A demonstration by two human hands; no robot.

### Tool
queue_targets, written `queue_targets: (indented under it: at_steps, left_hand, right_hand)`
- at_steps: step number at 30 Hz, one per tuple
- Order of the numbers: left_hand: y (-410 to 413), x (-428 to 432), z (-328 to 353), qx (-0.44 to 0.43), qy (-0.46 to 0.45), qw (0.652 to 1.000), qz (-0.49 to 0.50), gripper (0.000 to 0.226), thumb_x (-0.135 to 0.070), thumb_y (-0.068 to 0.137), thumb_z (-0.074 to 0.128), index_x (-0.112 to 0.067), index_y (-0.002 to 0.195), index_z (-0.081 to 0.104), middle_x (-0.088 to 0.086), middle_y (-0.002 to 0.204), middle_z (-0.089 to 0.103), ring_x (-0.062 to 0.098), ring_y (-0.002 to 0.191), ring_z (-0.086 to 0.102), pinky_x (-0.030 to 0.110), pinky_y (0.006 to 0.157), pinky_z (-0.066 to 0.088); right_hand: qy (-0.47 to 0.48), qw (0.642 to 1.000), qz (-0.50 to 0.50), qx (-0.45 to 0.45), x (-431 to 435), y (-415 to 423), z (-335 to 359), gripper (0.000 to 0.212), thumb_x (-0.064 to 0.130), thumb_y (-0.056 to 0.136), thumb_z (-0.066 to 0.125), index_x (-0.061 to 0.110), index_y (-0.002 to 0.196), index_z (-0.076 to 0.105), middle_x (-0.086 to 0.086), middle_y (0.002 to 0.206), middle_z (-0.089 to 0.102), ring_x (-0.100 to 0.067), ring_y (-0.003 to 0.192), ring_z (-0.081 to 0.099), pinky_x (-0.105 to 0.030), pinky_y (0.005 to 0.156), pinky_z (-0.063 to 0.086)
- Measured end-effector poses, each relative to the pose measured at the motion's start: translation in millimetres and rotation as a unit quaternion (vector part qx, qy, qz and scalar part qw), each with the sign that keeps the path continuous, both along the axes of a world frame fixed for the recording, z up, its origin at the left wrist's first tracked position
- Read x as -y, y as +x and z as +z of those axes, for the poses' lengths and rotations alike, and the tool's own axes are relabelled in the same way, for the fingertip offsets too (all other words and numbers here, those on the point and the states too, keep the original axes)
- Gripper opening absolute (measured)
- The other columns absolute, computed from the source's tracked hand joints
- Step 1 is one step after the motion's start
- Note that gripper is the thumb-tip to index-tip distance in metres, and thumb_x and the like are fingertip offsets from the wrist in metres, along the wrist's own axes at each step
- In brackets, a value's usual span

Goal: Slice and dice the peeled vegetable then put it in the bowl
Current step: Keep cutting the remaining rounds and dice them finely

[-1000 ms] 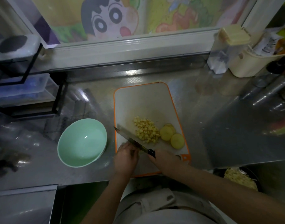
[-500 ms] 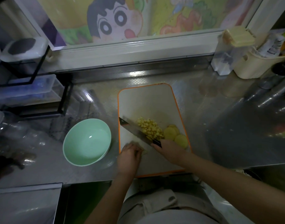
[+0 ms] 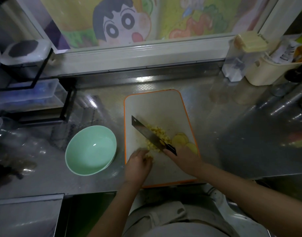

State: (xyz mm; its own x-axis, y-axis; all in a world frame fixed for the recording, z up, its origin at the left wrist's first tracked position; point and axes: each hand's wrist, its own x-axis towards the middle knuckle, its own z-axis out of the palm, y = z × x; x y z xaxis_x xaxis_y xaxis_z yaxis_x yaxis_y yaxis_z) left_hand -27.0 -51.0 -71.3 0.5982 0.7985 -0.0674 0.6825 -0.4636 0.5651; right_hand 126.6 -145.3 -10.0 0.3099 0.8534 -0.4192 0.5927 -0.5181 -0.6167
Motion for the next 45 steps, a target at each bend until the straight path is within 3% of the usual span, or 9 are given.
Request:
queue_targets:
  at_steps: [5,8,12,24,27,32,38,42,45]
  left_hand:
    - [-4.0,-0.5,-5.0,0.022,-0.032,0.999,0.029,0.018,-0.014,0.082,0.065,-0.01,0.099,0.065,0.007,0.101,0.061,0.025,0.096,0.057,0.025,0.075,0.039]
    - [-4.7,0.7,-4.4,0.015,-0.026,0.999,0.028,0.021,-0.01,0.082,0.063,-0.008,0.103,0.066,0.009,0.105,0.062,0.024,0.1,0.055,0.02,0.079,0.035]
    - [-1.5,0.2,-4.2,0.004,-0.021,0.999,0.034,0.02,-0.013,0.083,0.062,-0.008,0.102,0.068,0.008,0.105,0.061,0.023,0.102,0.054,0.019,0.078,0.033]
    - [3.8,-2.4,-3.9,-0.017,-0.003,0.999,0.031,0.015,-0.017,0.085,0.061,-0.012,0.091,0.073,0.005,0.099,0.06,0.021,0.092,0.054,0.022,0.069,0.035]
    - [4.1,-3.9,-3.9,-0.017,-0.003,0.999,0.028,0.013,-0.015,0.084,0.062,-0.011,0.088,0.074,0.004,0.097,0.06,0.02,0.091,0.055,0.021,0.07,0.035]
    - [5.9,-5.1,-3.2,-0.005,-0.018,1.0,0.023,0.012,-0.012,0.083,0.061,-0.01,0.086,0.073,0.002,0.095,0.058,0.016,0.084,0.053,0.018,0.065,0.031]
    - [6.8,-6.3,-3.6,-0.01,-0.026,0.999,0.02,0.011,-0.01,0.082,0.062,-0.007,0.082,0.072,0.006,0.093,0.058,0.02,0.083,0.054,0.022,0.064,0.031]
    - [5.7,-5.2,-3.2,-0.009,-0.024,0.999,0.019,0.011,-0.01,0.083,0.062,-0.007,0.082,0.072,0.006,0.093,0.057,0.021,0.084,0.054,0.021,0.065,0.032]
    - [5.0,-4.9,-3.7,-0.014,-0.024,0.999,0.02,0.01,-0.01,0.083,0.062,-0.005,0.083,0.071,0.009,0.093,0.058,0.024,0.086,0.055,0.021,0.066,0.033]
  right_hand:
    - [-0.037,0.999,-0.007,-0.019,8.0,-5.0,-3.1,0.033,0.044,0.099,0.036,0.032,0.068,0.035,0.01,0.068,0.042,-0.001,0.059,0.038,-0.023,0.065,0.035]
    - [-0.034,0.999,-0.002,0.01,9.1,-11.0,-11.4,0.038,0.039,0.098,0.043,0.021,0.066,0.035,0.003,0.061,0.038,-0.013,0.054,0.04,-0.027,0.05,0.03]
    - [-0.024,0.999,-0.024,0.02,12.5,-18.9,-15.1,0.044,0.039,0.097,0.046,0.02,0.061,0.031,0.003,0.058,0.035,-0.005,0.048,0.033,-0.02,0.042,0.026]
    - [-0.047,0.998,-0.02,0.034,9.6,-27.8,-22.3,0.042,0.041,0.098,0.042,0.021,0.062,0.034,0.004,0.06,0.037,-0.007,0.05,0.036,-0.018,0.044,0.024]
    - [-0.085,0.995,-0.005,0.045,6.0,-28.3,-26.5,0.032,0.04,0.099,0.04,0.018,0.077,0.049,0.006,0.063,0.036,-0.006,0.053,0.037,-0.018,0.046,0.031]
    - [-0.096,0.995,-0.019,-0.011,4.2,-24.1,-25.6,0.043,0.043,0.098,0.037,0.021,0.062,0.032,0.004,0.063,0.039,-0.008,0.056,0.038,-0.022,0.056,0.036]
    - [-0.078,0.997,-0.013,0.006,-3.5,-26.7,-37.3,0.03,0.043,0.098,0.039,0.015,0.09,0.045,-0.004,0.076,0.049,-0.028,0.091,0.061,-0.027,0.071,0.041]
    - [-0.064,0.997,0.023,0.03,-5.3,-16.1,-36.3,0.038,0.037,0.1,0.04,0.017,0.068,0.038,-0.005,0.065,0.043,-0.027,0.066,0.05,-0.03,0.049,0.028]
    - [-0.061,0.998,0.03,0.001,-5.6,-6.9,-29.8,0.036,0.034,0.101,0.038,0.029,0.067,0.03,0.001,0.063,0.035,-0.024,0.065,0.045,-0.035,0.055,0.033]
